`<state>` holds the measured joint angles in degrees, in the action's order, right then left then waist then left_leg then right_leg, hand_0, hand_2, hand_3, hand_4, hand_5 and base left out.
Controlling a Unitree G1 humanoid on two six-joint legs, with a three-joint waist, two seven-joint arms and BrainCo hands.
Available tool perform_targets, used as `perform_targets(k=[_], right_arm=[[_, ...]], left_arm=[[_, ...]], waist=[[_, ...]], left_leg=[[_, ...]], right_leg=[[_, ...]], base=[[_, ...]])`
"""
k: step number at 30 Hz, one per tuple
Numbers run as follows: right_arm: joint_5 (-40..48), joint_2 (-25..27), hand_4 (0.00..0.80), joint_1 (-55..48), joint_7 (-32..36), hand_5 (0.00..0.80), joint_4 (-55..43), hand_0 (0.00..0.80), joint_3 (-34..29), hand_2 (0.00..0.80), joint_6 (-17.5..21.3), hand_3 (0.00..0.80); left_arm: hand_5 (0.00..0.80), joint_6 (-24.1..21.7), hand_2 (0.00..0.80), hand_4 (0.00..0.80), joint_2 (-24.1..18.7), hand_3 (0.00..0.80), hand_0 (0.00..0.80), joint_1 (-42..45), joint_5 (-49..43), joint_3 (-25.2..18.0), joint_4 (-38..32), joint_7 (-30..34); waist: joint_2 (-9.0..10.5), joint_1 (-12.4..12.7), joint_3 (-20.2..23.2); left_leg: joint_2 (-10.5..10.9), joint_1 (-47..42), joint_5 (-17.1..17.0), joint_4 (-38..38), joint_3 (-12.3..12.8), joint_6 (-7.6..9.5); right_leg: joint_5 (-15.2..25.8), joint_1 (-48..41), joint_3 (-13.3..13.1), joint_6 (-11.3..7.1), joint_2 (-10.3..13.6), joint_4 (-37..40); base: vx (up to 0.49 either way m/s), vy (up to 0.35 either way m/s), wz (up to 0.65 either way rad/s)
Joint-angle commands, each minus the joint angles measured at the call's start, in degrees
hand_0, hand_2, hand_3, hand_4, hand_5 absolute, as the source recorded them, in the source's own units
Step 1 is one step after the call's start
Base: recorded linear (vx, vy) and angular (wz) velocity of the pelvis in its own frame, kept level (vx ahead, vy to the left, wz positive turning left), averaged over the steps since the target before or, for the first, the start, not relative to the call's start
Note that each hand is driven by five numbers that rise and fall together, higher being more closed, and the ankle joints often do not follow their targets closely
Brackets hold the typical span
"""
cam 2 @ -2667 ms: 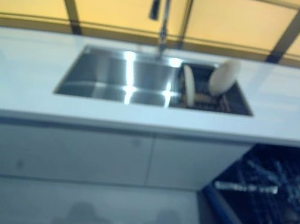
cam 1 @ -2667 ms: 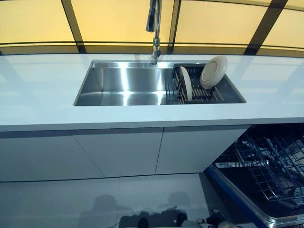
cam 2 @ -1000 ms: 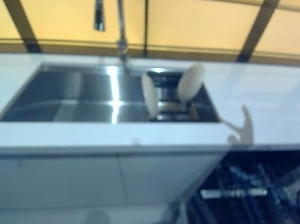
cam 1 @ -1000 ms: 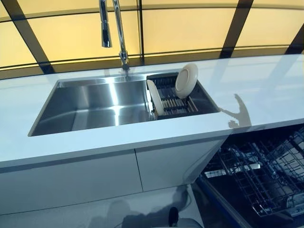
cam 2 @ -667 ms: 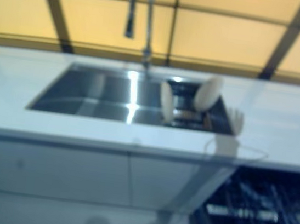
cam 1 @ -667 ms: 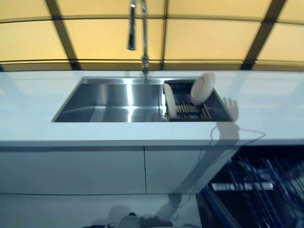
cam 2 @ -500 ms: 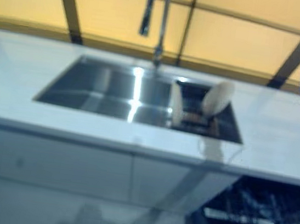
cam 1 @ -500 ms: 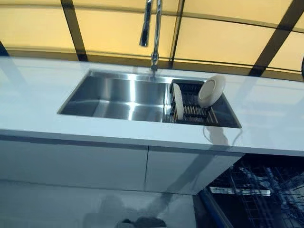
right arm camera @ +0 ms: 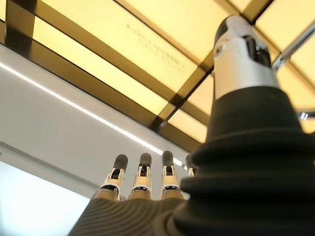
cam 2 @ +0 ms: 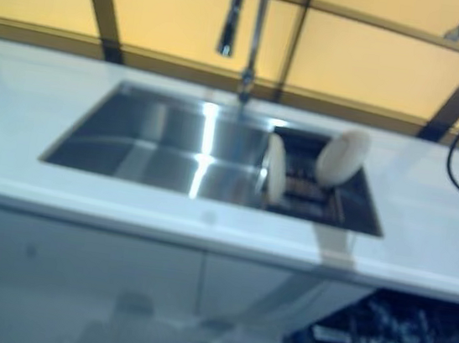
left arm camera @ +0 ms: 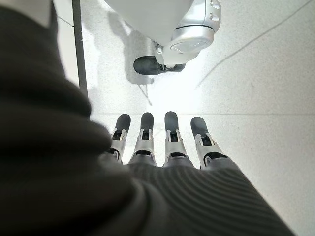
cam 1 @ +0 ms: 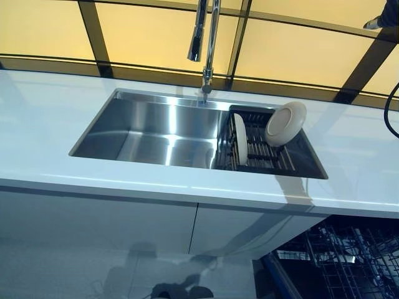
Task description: Take plates into dishwasher
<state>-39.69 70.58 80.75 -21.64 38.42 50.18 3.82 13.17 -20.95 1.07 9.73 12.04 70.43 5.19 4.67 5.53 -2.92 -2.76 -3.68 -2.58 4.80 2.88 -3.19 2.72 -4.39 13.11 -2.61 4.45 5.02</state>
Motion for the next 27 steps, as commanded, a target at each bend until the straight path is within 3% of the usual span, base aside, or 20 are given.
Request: perform_targets(k=[1,12,15,17,19,20,21,22,23,25,27], right_arm=[[-5.32,4.92,0.000,1.92,0.79,0.000,-0.40,0.000,2.03,0.000,-0.02,0.000],[-12.94,5.62,0.000,-1.06,0.57,0.000,-1.61,0.000,-0.11,0.000,-1.29,0.000],[-12.97,6.60,0.000,-4.42,0.72,0.000,-3.00,0.000,-2.12,0.000,-1.24,0.000],[-11.95,7.56,0.000,-9.00,-0.65,0.000,-3.50,0.000,-5.31,0.000,-0.74,0.000],[-12.80,5.66,0.000,-13.06,-3.54,0.000,-2.90,0.000,-9.71,0.000,-1.34,0.000],[-12.62,4.61,0.000,-13.19,-4.03,0.000,-2.86,0.000,-10.36,0.000,-2.67,0.000],[-12.72,2.56,0.000,-11.95,-4.51,0.000,-3.11,0.000,-10.72,0.000,-4.87,0.000],[-13.04,1.74,0.000,-11.51,-4.67,0.000,-3.45,0.000,-11.61,0.000,-5.95,0.000],[-7.05,1.70,0.000,-10.03,-5.30,0.000,-5.22,0.000,-10.84,0.000,-8.23,0.000],[-9.04,2.11,0.000,-8.66,-3.75,0.000,-5.83,0.000,-10.00,0.000,-7.19,0.000],[-8.17,3.11,0.000,-6.56,-3.31,0.000,-6.10,0.000,-7.41,0.000,-7.94,0.000]], left_arm=[[0.000,0.16,0.000,0.000,-2.20,0.000,0.000,0.17,-1.85,-1.17,1.92,0.76],[0.000,-0.92,0.000,0.000,-2.75,0.000,0.000,-0.76,-0.81,-0.95,0.97,3.07],[0.000,-1.45,0.000,0.000,-2.88,0.000,0.000,-0.71,-2.56,-1.14,-0.17,4.67],[0.000,-0.98,0.000,0.000,-3.58,0.000,0.000,-1.18,-0.60,-1.05,-0.66,1.87],[0.000,-0.50,0.000,0.000,-4.64,0.000,0.000,-2.73,5.28,-2.78,-0.81,-1.47],[0.000,-0.62,0.000,0.000,-5.45,0.000,0.000,-3.84,7.96,-3.45,-1.00,-2.29],[0.000,-1.21,0.000,0.000,-7.49,0.000,0.000,-5.86,13.44,-4.90,-1.48,-1.54],[0.000,-1.90,0.000,0.000,-7.56,0.000,0.000,-6.52,15.59,-5.45,-1.85,-1.17],[0.000,-3.35,0.000,0.000,-6.95,0.000,0.000,-7.05,17.66,-6.19,-2.76,-1.73],[0.000,-4.04,0.000,0.000,-5.45,0.000,0.000,-6.37,21.51,-6.37,-5.63,-2.61],[0.000,-4.56,0.000,0.000,-4.49,0.000,0.000,-6.95,18.40,-5.03,-8.85,1.97]], waist=[[2.09,0.47,0.85],[0.34,-0.45,-2.08],[-0.15,-1.42,-4.66],[-0.40,-2.25,-6.77],[0.49,-1.72,-8.22],[0.97,-1.60,-8.93],[1.77,-1.79,-10.51],[2.33,-1.34,-11.09],[2.66,-1.39,-11.40],[1.79,-1.38,-11.40],[0.91,-1.11,-12.08]], left_leg=[[-1.76,2.18,-0.08,0.20,-1.18,-1.04],[-1.77,4.95,-0.49,0.20,-1.30,-1.20],[-1.89,4.19,0.03,-2.04,-0.56,-0.02],[-2.97,4.21,1.14,-6.19,-1.52,0.26],[-5.13,4.48,1.54,-7.87,-1.45,-0.66],[-6.07,5.00,1.83,-8.14,-1.86,-1.16],[-7.27,5.96,2.38,-8.96,-2.61,-1.61],[-8.85,7.38,2.87,-10.81,-1.17,-1.99],[-10.38,8.55,2.82,-12.33,-1.10,-2.70],[-11.71,8.62,1.62,-11.02,-1.98,-3.72],[-11.32,9.73,-0.23,-8.64,-1.96,-3.81]], right_leg=[[1.74,-0.05,-1.32,-6.48,4.17,-0.02],[1.98,3.43,-2.22,-6.25,4.18,-0.02],[-0.40,5.20,-3.03,-5.93,4.57,-8.68],[-1.68,7.52,-4.49,-6.49,6.28,-14.36],[3.07,6.69,-4.90,-8.48,10.82,-10.09],[5.32,7.24,-5.84,-9.10,11.69,-8.56],[6.31,10.04,-7.21,-9.49,10.88,-8.51],[5.05,10.06,-4.85,-9.41,10.79,-8.58],[4.60,10.27,-4.33,-9.14,9.98,-7.93],[4.24,9.95,-3.79,-8.97,9.34,-7.43],[4.48,9.85,-3.39,-8.55,8.78,-5.55]], base=[[0.041,-0.060,0.01],[-0.035,0.011,-0.02],[-0.019,0.067,-0.02],[0.074,-0.182,-0.03],[-0.002,-0.421,-0.01],[-0.257,-0.538,-0.07],[-0.324,-0.477,-0.20],[-0.248,-0.457,-0.32],[-0.084,-0.240,-0.32],[0.008,-0.129,-0.08],[-0.099,-0.018,0.14]])
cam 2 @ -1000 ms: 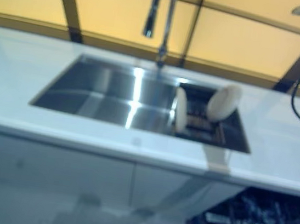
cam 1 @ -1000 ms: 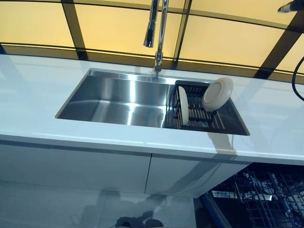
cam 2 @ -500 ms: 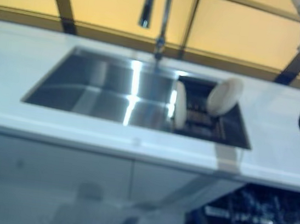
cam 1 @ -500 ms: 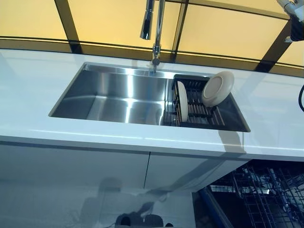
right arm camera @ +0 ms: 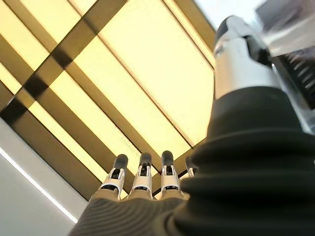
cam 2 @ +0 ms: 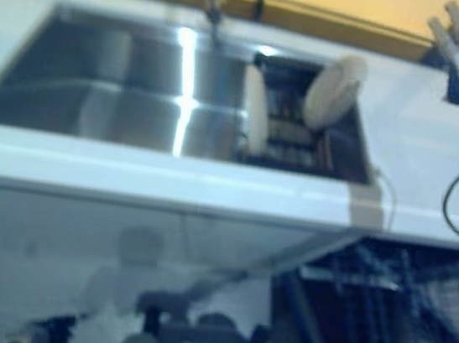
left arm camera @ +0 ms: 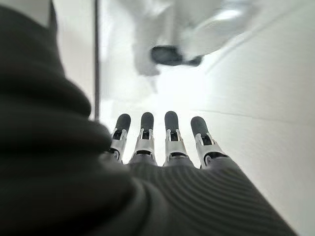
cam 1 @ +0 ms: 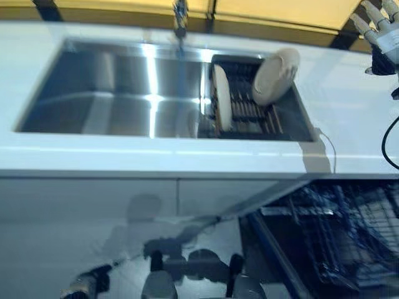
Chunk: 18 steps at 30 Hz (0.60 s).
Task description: Take plates into dishwasher
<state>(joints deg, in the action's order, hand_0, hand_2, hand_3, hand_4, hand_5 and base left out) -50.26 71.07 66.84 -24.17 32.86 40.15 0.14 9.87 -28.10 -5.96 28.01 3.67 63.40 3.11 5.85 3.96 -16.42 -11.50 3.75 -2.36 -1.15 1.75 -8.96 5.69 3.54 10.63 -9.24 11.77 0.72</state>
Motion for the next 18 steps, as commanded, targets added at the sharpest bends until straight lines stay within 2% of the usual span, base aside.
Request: perform_targets(k=[1,2,3,4,5,7,10,12,14,16,17,18], right_arm=[[2.72,3.15,0.000,9.14,-0.99,0.000,-0.21,0.000,4.55,0.000,-4.78,0.000],[2.61,2.43,0.000,8.99,-0.59,0.000,-0.09,0.000,3.62,0.000,-5.73,0.000],[3.01,1.85,0.000,8.77,-1.67,0.000,0.65,0.000,4.23,0.000,-6.13,0.000],[3.04,1.53,0.000,9.12,-2.21,0.000,1.33,0.000,5.42,0.000,-6.22,0.000],[0.98,1.00,0.000,8.44,-2.01,0.000,1.95,0.000,4.67,0.000,-5.68,0.000],[-1.11,0.52,0.000,4.99,-2.73,0.000,1.38,0.000,1.25,0.000,-5.13,0.000],[0.97,0.68,0.000,3.68,-5.44,0.000,2.93,0.000,2.33,0.000,-4.66,0.000],[1.50,1.54,0.000,1.95,-5.43,0.000,2.64,0.000,1.76,0.000,-4.48,0.000],[0.82,2.65,0.000,-1.97,-4.24,0.000,-0.29,0.000,-1.74,0.000,-3.97,0.000],[-0.28,2.47,0.000,-5.08,-3.60,0.000,-2.29,0.000,-4.72,0.000,-3.58,0.000],[-1.27,1.97,0.000,-6.93,-2.85,0.000,-3.96,0.000,-6.68,0.000,-3.38,0.000],[-1.92,1.69,0.000,-6.76,-2.53,0.000,-4.11,0.000,-6.80,0.000,-3.25,0.000]], left_arm=[[0.000,-1.77,0.000,0.000,3.48,0.000,0.000,-0.56,-3.72,5.45,-2.91,3.22],[0.000,-5.50,0.000,0.000,6.12,0.000,0.000,-2.55,-7.97,8.56,-0.66,0.98],[0.000,-8.15,0.000,0.000,6.92,0.000,0.000,-2.99,-8.81,11.33,1.07,0.33],[0.000,-9.14,0.000,0.000,7.51,0.000,0.000,-2.95,-7.84,13.11,1.55,0.00],[0.000,-10.13,0.000,0.000,8.42,0.000,0.000,-2.44,-4.40,14.35,0.69,3.98],[0.000,-11.53,0.000,0.000,9.82,0.000,0.000,-2.10,-3.76,14.09,1.92,3.87],[0.000,-14.05,0.000,0.000,10.27,0.000,0.000,-0.84,-6.32,13.33,2.80,4.55],[0.000,-13.75,0.000,0.000,9.32,0.000,0.000,0.37,-8.96,14.73,0.57,4.89],[0.000,-9.94,0.000,0.000,7.59,0.000,0.000,1.95,-9.53,14.84,-1.22,5.34],[0.000,-8.63,0.000,0.000,6.17,0.000,0.000,3.50,-10.39,13.84,-1.88,6.16],[0.000,-8.10,0.000,0.000,4.70,0.000,0.000,4.56,-9.64,12.91,-1.71,6.49],[0.000,-8.13,0.000,0.000,4.14,0.000,0.000,4.55,-8.26,12.70,-1.38,6.59]], waist=[[-0.76,0.61,1.14],[-0.57,0.71,1.13],[-0.58,0.54,1.17],[-0.86,0.38,1.09],[-1.80,0.28,0.82],[-2.25,0.11,0.86],[-1.86,0.04,1.36],[-1.94,0.39,1.48],[-2.59,0.13,1.00],[-3.05,-0.46,0.25],[-3.04,-1.76,-0.10],[-2.77,-2.33,-0.18]], left_leg=[[-1.79,3.33,-1.35,-1.46,-1.15,1.91],[-1.01,4.35,-1.68,-0.35,-1.64,1.83],[-0.71,4.50,-2.23,1.03,-1.93,1.65],[-0.56,4.33,-2.66,1.92,-1.96,1.49],[0.10,3.81,-2.89,2.79,-2.33,1.40],[1.10,3.03,-2.34,2.88,-2.66,1.69],[2.18,2.38,-0.42,0.61,-1.73,2.02],[3.72,2.28,1.03,-1.10,-2.58,3.21],[4.92,1.26,1.46,-1.90,-3.18,4.14],[5.14,-0.90,1.51,-1.40,-3.07,5.02],[5.50,-3.07,1.82,-0.37,-3.22,5.71],[5.82,-3.82,2.33,-0.09,-3.49,5.79]], right_leg=[[1.80,2.05,-0.49,-1.76,1.46,-0.12],[1.73,2.38,0.33,-1.89,1.44,0.32],[1.59,2.66,0.66,-1.96,1.59,0.40],[1.61,2.76,0.89,-2.09,1.88,0.45],[1.64,2.75,1.08,-2.27,2.60,0.35],[1.40,2.48,0.97,-2.18,3.24,0.04],[1.22,1.43,0.79,-2.27,4.72,0.01],[0.77,0.68,-0.13,-2.59,5.89,-1.40],[1.75,2.16,-1.25,-2.63,7.24,-8.06],[1.83,4.34,-2.62,-3.17,5.92,-13.53],[0.01,6.27,-3.44,-2.79,1.50,-12.97],[-0.09,6.89,-3.47,-2.35,-0.13,-11.11]], base=[[-0.148,-0.003,0.02],[-0.136,0.025,-0.03],[-0.078,0.041,0.02],[-0.008,0.167,0.04],[0.032,0.198,0.13],[0.048,0.189,0.13],[0.092,0.216,0.18],[0.160,0.158,0.19],[0.175,0.140,0.10],[0.206,0.053,-0.05],[0.215,-0.054,-0.16],[0.192,-0.098,-0.29]])
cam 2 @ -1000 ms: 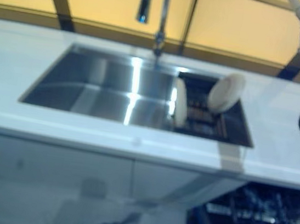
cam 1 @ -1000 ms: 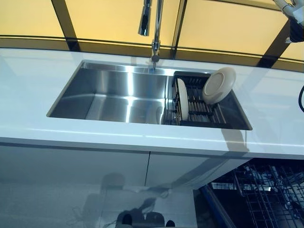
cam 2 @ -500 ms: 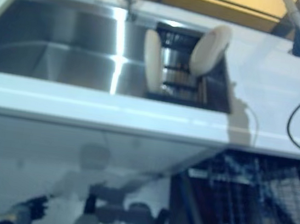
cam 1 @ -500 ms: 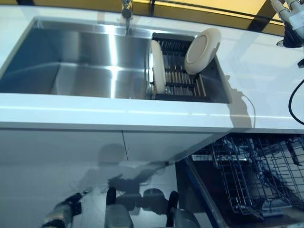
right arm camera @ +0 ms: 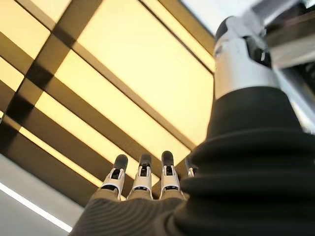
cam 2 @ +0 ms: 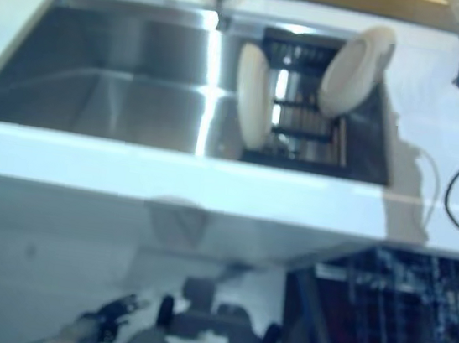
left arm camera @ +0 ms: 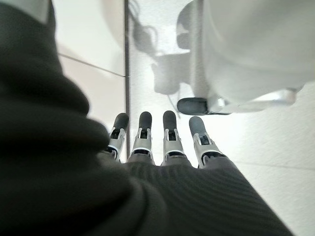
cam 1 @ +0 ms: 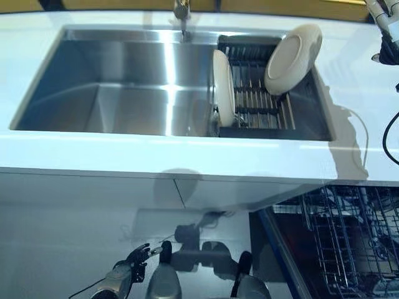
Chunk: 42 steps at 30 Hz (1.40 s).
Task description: Take plates into dishwasher
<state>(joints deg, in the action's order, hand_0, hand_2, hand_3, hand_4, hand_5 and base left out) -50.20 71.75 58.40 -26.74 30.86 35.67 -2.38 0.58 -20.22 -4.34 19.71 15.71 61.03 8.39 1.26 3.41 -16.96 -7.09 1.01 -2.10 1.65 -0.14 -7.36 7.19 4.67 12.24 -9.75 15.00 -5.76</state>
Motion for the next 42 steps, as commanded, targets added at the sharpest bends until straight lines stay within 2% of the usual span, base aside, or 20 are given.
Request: perform_targets(k=[1,2,4,5,6,8,9,10,11,14,15,17,21,25,29,34,42], right_arm=[[-1.98,0.84,0.000,2.22,0.73,0.000,-2.26,0.000,-2.59,0.000,-0.84,0.000],[-2.09,1.10,0.000,3.41,0.63,0.000,-1.39,0.000,-2.17,0.000,-0.29,0.000],[-2.58,1.86,0.000,4.64,0.64,0.000,-0.99,0.000,-1.07,0.000,-0.60,0.000],[-0.19,2.86,0.000,4.44,-0.63,0.000,0.28,0.000,-1.05,0.000,-1.04,0.000],[-1.06,2.96,0.000,3.34,-0.91,0.000,0.87,0.000,-1.85,0.000,-1.20,0.000],[-2.11,2.58,0.000,1.04,-1.14,0.000,1.07,0.000,-3.91,0.000,-1.77,0.000],[-3.21,2.17,0.000,0.33,-1.00,0.000,1.45,0.000,-4.33,0.000,-2.32,0.000],[-4.02,1.78,0.000,-0.06,-1.08,0.000,1.53,0.000,-4.59,0.000,-2.82,0.000],[-3.35,1.19,0.000,-1.10,-1.25,0.000,-0.04,0.000,-5.60,0.000,-3.32,0.000],[-4.17,2.34,0.000,0.55,-0.45,0.000,-0.39,0.000,-3.52,0.000,-2.96,0.000],[-3.42,2.78,0.000,1.37,-1.74,0.000,0.27,0.000,-2.20,0.000,-2.58,0.000],[-4.24,2.52,0.000,0.93,-3.54,0.000,1.28,0.000,-2.54,0.000,-2.59,0.000],[-3.93,2.49,0.000,3.75,-3.42,0.000,1.26,0.000,-1.07,0.000,-4.79,0.000],[-2.74,2.76,0.000,8.61,-4.27,0.000,2.90,0.000,2.96,0.000,-6.33,0.000],[-1.66,2.49,0.000,10.87,-5.54,0.000,3.20,0.000,4.38,0.000,-7.69,0.000],[-3.06,1.70,0.000,14.57,-4.57,0.000,3.72,0.000,6.99,0.000,-8.59,0.000],[-7.45,0.47,0.000,18.86,-6.01,0.000,4.24,0.000,10.03,0.000,-9.93,0.000]], left_arm=[[0.000,1.33,0.000,0.000,-3.99,0.000,0.000,2.29,0.33,0.22,1.37,1.74],[0.000,1.20,0.000,0.000,-3.40,0.000,0.000,1.58,-0.29,0.28,0.94,0.90],[0.000,0.39,0.000,0.000,-2.48,0.000,0.000,1.21,-1.60,0.71,0.47,0.38],[0.000,-0.05,0.000,0.000,-0.95,0.000,0.000,1.07,-3.54,1.21,-0.92,0.04],[0.000,-0.58,0.000,0.000,-0.44,0.000,0.000,0.71,-3.62,1.77,-1.77,-1.17],[0.000,1.39,0.000,0.000,-0.11,0.000,0.000,0.23,0.93,1.90,-2.51,-0.52],[0.000,2.34,0.000,0.000,0.29,0.000,0.000,-0.52,1.77,1.36,-2.41,0.22],[0.000,2.72,0.000,0.000,0.49,0.000,0.000,-0.94,0.98,1.15,-2.34,0.56],[0.000,4.33,0.000,0.000,0.25,0.000,0.000,-1.29,0.03,2.09,-2.19,2.07],[0.000,1.06,0.000,0.000,-0.05,0.000,0.000,-1.27,-2.58,4.25,-1.08,1.96],[0.000,0.92,0.000,0.000,-0.33,0.000,0.000,-1.05,2.67,4.35,-0.75,0.74],[0.000,1.79,0.000,0.000,-0.34,0.000,0.000,-1.56,4.98,2.30,-0.50,-0.49],[0.000,2.49,0.000,0.000,-1.17,0.000,0.000,-1.78,4.33,1.51,-0.95,0.69],[0.000,0.92,0.000,0.000,-0.81,0.000,0.000,-1.70,3.92,2.94,-1.28,1.33],[0.000,1.50,0.000,0.000,-0.86,0.000,0.000,-1.58,5.70,3.03,-1.30,1.59],[0.000,1.66,0.000,0.000,-0.93,0.000,0.000,-1.72,5.87,3.18,-0.58,3.29],[0.000,0.78,0.000,0.000,-0.78,0.000,0.000,-1.46,11.31,2.45,-1.11,4.19]], waist=[[2.55,-1.56,0.68],[2.91,-1.43,1.32],[3.06,-1.95,1.76],[4.13,-1.75,1.75],[3.99,-1.53,1.27],[3.23,-0.88,0.85],[2.49,-0.23,0.43],[2.20,0.00,0.21],[2.29,0.18,0.62],[2.31,0.10,1.28],[2.29,-0.10,1.69],[2.37,-0.36,2.15],[2.27,-0.09,1.57],[1.56,0.19,0.78],[0.95,0.36,0.55],[0.44,0.52,0.57],[-0.52,0.98,0.22]], left_leg=[[1.82,-0.68,2.98,-3.33,-1.39,4.55],[1.61,0.32,3.25,-4.54,-1.04,4.60],[1.34,1.32,3.82,-6.48,-0.62,4.30],[1.57,4.21,4.51,-13.08,-0.12,3.05],[1.71,6.45,3.15,-15.52,-1.29,2.45],[1.10,7.56,0.40,-11.96,-1.45,1.23],[0.27,7.56,-2.59,-6.02,-0.34,0.73],[0.09,7.51,-3.76,-3.75,-0.14,0.82],[1.27,6.23,-3.66,-1.75,-2.07,1.80],[1.58,5.16,-3.17,0.42,-1.06,2.25],[1.93,4.23,-2.93,2.10,-0.71,2.54],[2.33,4.43,-2.31,2.56,-0.73,2.81],[1.97,5.85,-2.50,3.30,-1.11,2.66],[1.73,6.99,-2.30,3.35,-1.29,2.85],[1.81,7.37,-2.34,3.35,-1.47,2.87],[2.04,7.70,-2.44,3.35,-1.62,2.84],[2.48,8.27,-2.19,3.35,-1.59,3.00]], right_leg=[[-2.14,4.66,-3.38,-0.82,-3.89,-2.53],[-2.36,3.28,-3.62,0.29,-4.34,-0.18],[-2.68,2.64,-4.93,1.34,-5.75,1.34],[-1.51,0.44,-3.86,2.09,-4.97,4.28],[-1.37,-0.94,-4.84,2.41,-5.35,5.22],[-1.27,-2.69,-4.50,1.91,-5.75,6.78],[-1.21,-3.84,-3.78,1.26,-5.79,7.98],[-1.08,-4.17,-3.73,0.98,-5.69,8.52],[-0.30,-3.78,-4.25,0.33,-5.10,9.13],[-0.25,-2.22,-3.23,-0.49,-4.11,8.20],[-0.15,-1.34,-3.01,-1.01,-3.61,8.04],[-0.08,-0.23,-2.89,-1.16,-3.28,8.44],[0.13,1.79,-3.05,-1.05,-3.61,8.72],[-0.02,2.74,-3.11,-0.64,-4.01,9.01],[-0.24,2.73,-2.63,-0.59,-3.93,9.11],[-0.13,2.92,-2.44,-0.52,-3.69,9.41],[-0.19,3.43,-2.25,-0.49,-3.53,9.75]], base=[[0.046,-0.128,-0.25],[-0.001,-0.100,-0.05],[0.039,-0.080,0.31],[0.133,-0.038,0.39],[0.176,0.041,0.42],[0.124,0.121,0.29],[0.085,0.137,0.01],[0.103,0.194,-0.04],[0.065,0.152,-0.11],[0.050,0.117,-0.09],[0.077,0.083,-0.04],[0.034,0.034,-0.02],[-0.009,-0.007,0.01],[-0.025,-0.017,0.00],[0.000,0.000,0.00],[0.000,0.000,0.00],[-0.010,0.007,0.02]])
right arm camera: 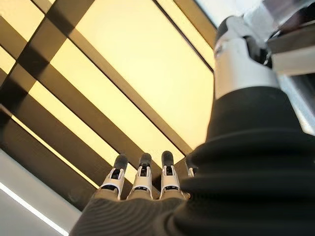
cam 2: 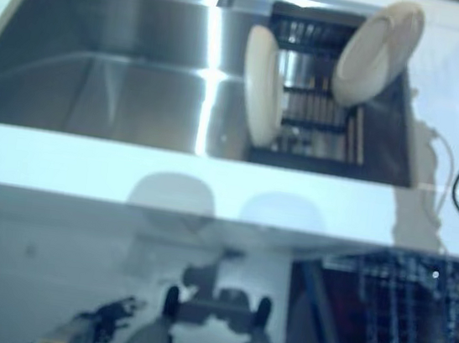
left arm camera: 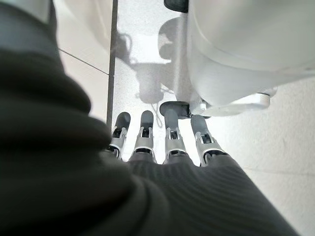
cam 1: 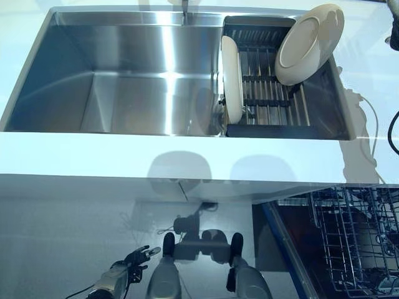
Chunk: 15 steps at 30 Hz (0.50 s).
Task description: Take plates into dishwasher
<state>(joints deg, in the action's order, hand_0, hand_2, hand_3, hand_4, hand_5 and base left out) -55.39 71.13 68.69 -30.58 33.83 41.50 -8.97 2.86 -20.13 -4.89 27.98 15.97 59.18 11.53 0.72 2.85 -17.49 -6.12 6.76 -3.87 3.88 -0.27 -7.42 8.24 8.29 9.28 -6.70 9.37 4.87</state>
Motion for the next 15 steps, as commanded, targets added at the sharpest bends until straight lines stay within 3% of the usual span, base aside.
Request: perform_targets(k=[1,15], right_arm=[[-2.35,1.06,0.000,8.65,-2.14,0.000,1.25,0.000,4.31,0.000,-3.36,0.000],[-5.31,0.91,0.000,13.55,0.41,0.000,3.21,0.000,8.50,0.000,-3.78,0.000]], left_arm=[[0.000,-1.52,0.000,0.000,-0.86,0.000,0.000,-0.86,3.44,2.08,0.57,1.10],[0.000,-2.36,0.000,0.000,-2.27,0.000,0.000,-0.22,12.09,-3.63,-1.16,-3.34]], waist=[[0.00,1.59,0.72],[-1.55,2.84,-1.42]], left_leg=[[1.53,2.61,-0.44,1.12,-1.49,3.07],[1.66,5.16,-1.45,1.12,-2.18,2.81]], right_leg=[[-1.23,-0.13,0.74,-3.54,2.10,-0.84],[-0.92,1.97,2.11,-3.11,2.13,-0.64]], base=[[0.000,0.000,0.00],[-0.009,-0.001,0.03]])
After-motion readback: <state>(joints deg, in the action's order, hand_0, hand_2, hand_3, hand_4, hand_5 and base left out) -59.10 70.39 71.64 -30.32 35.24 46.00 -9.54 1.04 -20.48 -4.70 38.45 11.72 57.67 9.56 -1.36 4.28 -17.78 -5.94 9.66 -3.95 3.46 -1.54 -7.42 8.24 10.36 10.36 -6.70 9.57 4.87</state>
